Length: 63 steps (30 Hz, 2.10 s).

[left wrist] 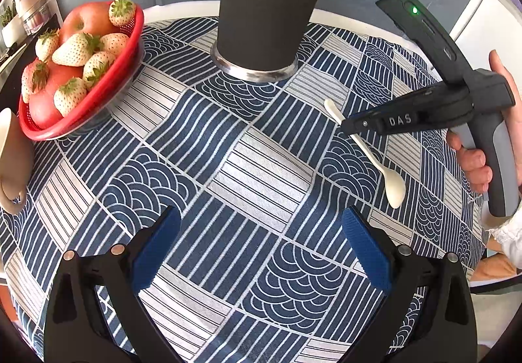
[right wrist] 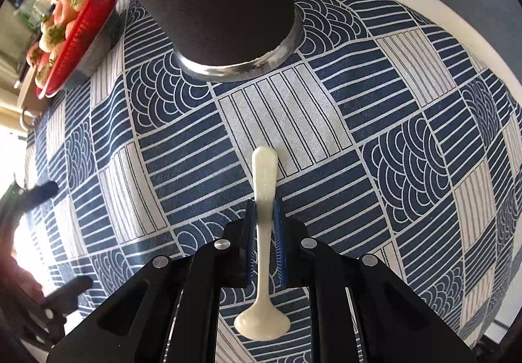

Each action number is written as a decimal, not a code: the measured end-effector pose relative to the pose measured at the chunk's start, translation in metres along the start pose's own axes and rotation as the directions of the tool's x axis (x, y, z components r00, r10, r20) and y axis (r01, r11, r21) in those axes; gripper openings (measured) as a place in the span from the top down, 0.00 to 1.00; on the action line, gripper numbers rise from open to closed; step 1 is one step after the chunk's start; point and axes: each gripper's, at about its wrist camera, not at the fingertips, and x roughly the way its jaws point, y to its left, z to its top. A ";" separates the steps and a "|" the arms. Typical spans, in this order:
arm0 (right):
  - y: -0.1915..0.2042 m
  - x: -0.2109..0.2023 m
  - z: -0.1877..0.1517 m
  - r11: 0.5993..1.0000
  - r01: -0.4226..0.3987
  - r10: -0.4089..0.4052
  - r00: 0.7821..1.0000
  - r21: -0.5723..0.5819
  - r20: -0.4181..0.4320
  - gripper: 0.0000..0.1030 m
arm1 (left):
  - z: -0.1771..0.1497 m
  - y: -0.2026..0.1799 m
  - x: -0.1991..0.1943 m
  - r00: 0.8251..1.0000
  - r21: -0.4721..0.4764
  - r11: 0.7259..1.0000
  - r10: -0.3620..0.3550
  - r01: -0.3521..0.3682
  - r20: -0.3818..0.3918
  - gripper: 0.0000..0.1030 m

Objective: Organize utensils
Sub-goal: 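Close the left tool on the cream spoon bowl while the right tool holds the handle, then lift the cream spoon with both tools and lower it into the black holder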

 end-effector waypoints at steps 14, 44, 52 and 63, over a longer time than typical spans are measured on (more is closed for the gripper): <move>-0.045 -0.012 -0.017 0.964 -0.259 0.255 0.965 0.068 0.053 0.90 | -0.020 -0.086 0.038 0.995 0.060 0.994 -0.086 0.088 -0.041 0.06; -0.060 -0.037 -0.045 0.821 -0.558 0.539 0.828 0.121 0.156 1.00 | -0.030 -0.123 0.032 0.979 0.044 0.990 -0.123 0.132 -0.163 0.94; -0.048 -0.038 -0.043 0.842 -0.531 0.518 0.844 0.091 0.138 0.94 | -0.027 -0.120 0.023 0.980 0.060 0.992 -0.097 0.109 -0.171 0.95; -0.001 0.007 -0.055 0.882 -0.468 0.471 0.880 0.051 -0.061 0.61 | -0.040 -0.118 -0.004 0.983 0.046 0.990 -0.125 0.132 -0.132 0.95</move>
